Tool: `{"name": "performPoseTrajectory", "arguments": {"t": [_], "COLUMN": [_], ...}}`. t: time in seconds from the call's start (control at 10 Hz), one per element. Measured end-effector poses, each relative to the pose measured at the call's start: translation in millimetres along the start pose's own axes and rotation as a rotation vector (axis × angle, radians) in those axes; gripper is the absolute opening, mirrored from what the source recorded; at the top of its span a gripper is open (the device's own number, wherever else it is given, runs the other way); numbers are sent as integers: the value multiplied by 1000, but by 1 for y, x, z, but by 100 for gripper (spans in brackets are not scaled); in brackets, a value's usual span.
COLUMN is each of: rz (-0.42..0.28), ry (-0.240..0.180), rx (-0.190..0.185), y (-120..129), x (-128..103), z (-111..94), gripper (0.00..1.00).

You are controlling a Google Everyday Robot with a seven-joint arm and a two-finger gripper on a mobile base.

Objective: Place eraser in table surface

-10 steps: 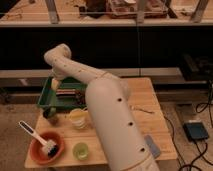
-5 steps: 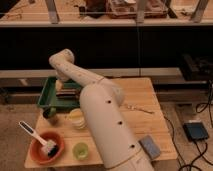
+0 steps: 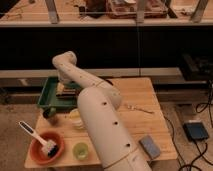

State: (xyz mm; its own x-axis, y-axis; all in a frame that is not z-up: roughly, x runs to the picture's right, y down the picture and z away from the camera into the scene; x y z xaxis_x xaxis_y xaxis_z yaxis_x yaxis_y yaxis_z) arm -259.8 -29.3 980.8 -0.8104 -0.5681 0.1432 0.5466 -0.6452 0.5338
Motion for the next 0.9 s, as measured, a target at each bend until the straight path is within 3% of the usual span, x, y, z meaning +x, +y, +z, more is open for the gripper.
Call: {"name": "performPoseTrajectory", "arguments": {"t": [0.2, 0.6, 0.9], "rz": [-22, -30, -21], "ry": [-26, -56, -58], "rx": [25, 30, 13], "y": [-12, -27, -26], "x": [-2, -19, -26], "z": [3, 20, 20], "gripper": [80, 77, 48]}}
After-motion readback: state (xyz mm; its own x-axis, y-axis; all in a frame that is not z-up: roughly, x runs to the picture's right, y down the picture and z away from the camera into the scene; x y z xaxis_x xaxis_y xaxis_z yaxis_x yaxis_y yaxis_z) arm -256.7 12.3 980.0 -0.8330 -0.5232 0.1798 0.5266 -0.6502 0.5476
